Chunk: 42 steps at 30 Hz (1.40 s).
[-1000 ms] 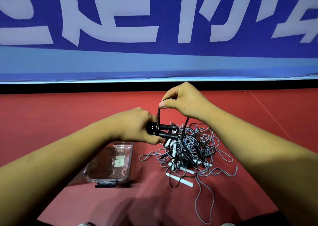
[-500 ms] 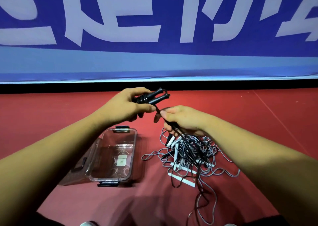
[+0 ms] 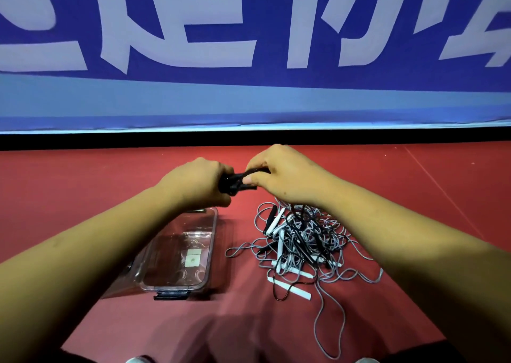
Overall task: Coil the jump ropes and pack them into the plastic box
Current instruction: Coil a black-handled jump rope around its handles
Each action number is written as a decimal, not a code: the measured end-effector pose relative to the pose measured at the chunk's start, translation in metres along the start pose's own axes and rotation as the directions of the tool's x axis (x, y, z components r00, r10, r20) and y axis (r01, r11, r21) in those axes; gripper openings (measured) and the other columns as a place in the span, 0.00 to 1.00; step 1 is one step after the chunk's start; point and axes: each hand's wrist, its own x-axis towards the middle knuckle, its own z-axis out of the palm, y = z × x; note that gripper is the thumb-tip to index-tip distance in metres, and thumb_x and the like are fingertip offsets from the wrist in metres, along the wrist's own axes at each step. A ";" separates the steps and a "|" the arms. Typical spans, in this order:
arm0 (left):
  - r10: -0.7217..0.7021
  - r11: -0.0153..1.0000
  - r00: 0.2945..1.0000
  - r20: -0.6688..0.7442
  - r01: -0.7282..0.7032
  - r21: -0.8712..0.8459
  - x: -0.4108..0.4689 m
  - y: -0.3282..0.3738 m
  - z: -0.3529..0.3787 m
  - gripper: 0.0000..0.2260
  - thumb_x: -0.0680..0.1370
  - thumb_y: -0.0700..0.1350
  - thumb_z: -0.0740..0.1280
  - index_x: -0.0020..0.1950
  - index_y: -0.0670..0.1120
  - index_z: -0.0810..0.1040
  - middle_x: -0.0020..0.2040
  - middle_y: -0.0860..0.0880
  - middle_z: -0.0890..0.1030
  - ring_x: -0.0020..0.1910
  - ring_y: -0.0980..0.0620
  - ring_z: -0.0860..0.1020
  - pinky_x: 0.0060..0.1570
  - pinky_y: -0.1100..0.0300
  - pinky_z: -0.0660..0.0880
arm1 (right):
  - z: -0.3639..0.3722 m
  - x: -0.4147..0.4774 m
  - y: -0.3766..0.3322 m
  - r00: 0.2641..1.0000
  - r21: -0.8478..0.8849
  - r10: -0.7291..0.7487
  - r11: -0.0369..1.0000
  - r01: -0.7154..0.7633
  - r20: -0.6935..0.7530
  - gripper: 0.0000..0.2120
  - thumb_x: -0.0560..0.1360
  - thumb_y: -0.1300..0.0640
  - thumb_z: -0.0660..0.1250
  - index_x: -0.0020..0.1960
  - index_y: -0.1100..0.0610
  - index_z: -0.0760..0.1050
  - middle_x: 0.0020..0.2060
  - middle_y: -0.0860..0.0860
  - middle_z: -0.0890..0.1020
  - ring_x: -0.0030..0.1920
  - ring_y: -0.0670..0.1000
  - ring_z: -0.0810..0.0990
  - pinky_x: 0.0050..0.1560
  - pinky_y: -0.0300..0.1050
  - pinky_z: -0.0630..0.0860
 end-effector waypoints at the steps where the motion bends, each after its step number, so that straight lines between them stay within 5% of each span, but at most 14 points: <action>1: 0.029 0.999 0.999 0.030 -0.030 0.025 -0.001 0.007 0.000 0.07 0.68 0.51 0.71 0.41 0.55 0.74 0.33 0.54 0.76 0.38 0.47 0.77 0.38 0.56 0.75 | -0.003 0.001 0.003 1.000 -0.007 -0.010 1.000 0.009 -0.028 0.09 0.75 0.56 0.68 0.39 0.58 0.82 0.29 0.48 0.78 0.31 0.45 0.72 0.33 0.40 0.67; 5: 0.134 0.989 0.987 0.083 -0.128 -0.077 -0.008 0.032 -0.006 0.19 0.69 0.61 0.74 0.32 0.51 0.70 0.24 0.53 0.71 0.27 0.56 0.70 0.31 0.60 0.65 | -0.011 0.003 0.015 0.990 0.051 0.017 0.999 -0.010 -0.143 0.05 0.73 0.54 0.73 0.42 0.56 0.84 0.35 0.49 0.83 0.37 0.46 0.77 0.40 0.41 0.71; 8: 0.190 0.967 0.979 0.079 -0.173 -0.188 -0.016 0.037 -0.014 0.16 0.71 0.54 0.75 0.32 0.50 0.71 0.23 0.53 0.69 0.25 0.56 0.67 0.27 0.66 0.61 | -0.012 0.000 0.028 0.990 0.194 0.083 0.979 -0.060 -0.113 0.05 0.72 0.53 0.74 0.41 0.54 0.84 0.28 0.45 0.79 0.29 0.42 0.72 0.33 0.36 0.68; 12: 0.204 0.914 0.978 0.045 -0.173 -0.368 -0.020 0.037 -0.021 0.10 0.72 0.45 0.74 0.37 0.46 0.75 0.27 0.54 0.70 0.25 0.57 0.66 0.27 0.63 0.63 | -0.005 -0.005 0.044 0.981 0.435 0.192 0.881 -0.189 0.037 0.07 0.77 0.57 0.68 0.41 0.51 0.81 0.23 0.45 0.72 0.23 0.44 0.66 0.25 0.37 0.64; 17: 0.099 0.777 0.995 -0.022 -0.091 -0.623 -0.020 0.033 -0.017 0.12 0.74 0.48 0.75 0.53 0.50 0.75 0.30 0.50 0.78 0.25 0.51 0.71 0.26 0.59 0.69 | 0.020 -0.008 0.048 0.944 0.607 0.238 0.724 -0.328 0.228 0.19 0.79 0.69 0.56 0.43 0.51 0.81 0.25 0.49 0.73 0.26 0.49 0.66 0.29 0.42 0.62; 20: 0.026 0.657 1.000 -0.016 -0.030 -0.753 -0.019 0.026 -0.019 0.18 0.75 0.46 0.74 0.61 0.58 0.73 0.36 0.46 0.81 0.29 0.51 0.72 0.26 0.60 0.68 | 0.026 -0.006 0.044 0.928 0.639 0.240 0.674 -0.371 0.286 0.11 0.82 0.63 0.56 0.54 0.57 0.77 0.28 0.51 0.71 0.28 0.50 0.68 0.31 0.42 0.64; 23: 0.038 0.644 0.999 -0.027 -0.045 -0.764 -0.017 0.025 -0.021 0.11 0.76 0.41 0.72 0.56 0.52 0.78 0.36 0.51 0.81 0.30 0.56 0.73 0.27 0.61 0.67 | 0.027 -0.005 0.037 0.912 0.631 0.245 0.662 -0.404 0.327 0.09 0.84 0.55 0.56 0.51 0.53 0.75 0.27 0.49 0.66 0.26 0.47 0.62 0.28 0.40 0.60; 28: -0.071 0.646 0.997 -0.016 0.034 -0.763 -0.016 0.022 -0.023 0.07 0.75 0.43 0.73 0.51 0.47 0.77 0.34 0.47 0.78 0.24 0.54 0.71 0.23 0.63 0.66 | 0.029 -0.002 0.022 0.925 0.462 0.283 0.804 -0.373 0.254 0.14 0.84 0.50 0.55 0.51 0.56 0.75 0.26 0.49 0.69 0.24 0.47 0.64 0.25 0.39 0.64; 32: -0.073 0.392 0.997 0.020 0.047 -0.919 -0.020 0.029 -0.025 0.09 0.76 0.42 0.72 0.54 0.47 0.78 0.34 0.43 0.77 0.23 0.50 0.68 0.21 0.64 0.62 | 0.030 0.000 0.016 0.913 0.462 0.317 0.790 -0.404 0.256 0.14 0.83 0.48 0.57 0.53 0.55 0.77 0.25 0.48 0.69 0.23 0.47 0.64 0.26 0.40 0.64; 34: -0.084 0.342 0.996 0.027 0.054 -0.938 -0.021 0.028 -0.029 0.12 0.75 0.42 0.72 0.57 0.47 0.78 0.35 0.41 0.77 0.22 0.50 0.68 0.22 0.65 0.61 | 0.026 0.001 0.014 0.921 0.487 0.302 0.783 -0.387 0.248 0.15 0.82 0.46 0.56 0.52 0.54 0.76 0.22 0.46 0.68 0.22 0.47 0.63 0.25 0.38 0.64; 37: -0.161 0.451 0.987 0.028 0.099 -0.887 -0.016 0.020 -0.030 0.12 0.74 0.44 0.73 0.56 0.44 0.77 0.35 0.43 0.77 0.22 0.50 0.68 0.23 0.64 0.61 | 0.022 -0.001 0.012 0.940 0.446 0.275 0.829 -0.337 0.200 0.15 0.83 0.50 0.56 0.52 0.58 0.76 0.24 0.48 0.70 0.22 0.47 0.65 0.24 0.37 0.65; 42: -0.278 0.824 0.950 -0.143 0.160 -0.543 -0.005 -0.002 -0.024 0.13 0.73 0.44 0.75 0.50 0.46 0.72 0.34 0.48 0.79 0.26 0.50 0.75 0.19 0.64 0.66 | 0.017 -0.010 0.005 0.971 0.142 0.191 0.967 -0.211 0.146 0.13 0.81 0.53 0.61 0.46 0.59 0.80 0.26 0.49 0.70 0.25 0.47 0.70 0.28 0.36 0.66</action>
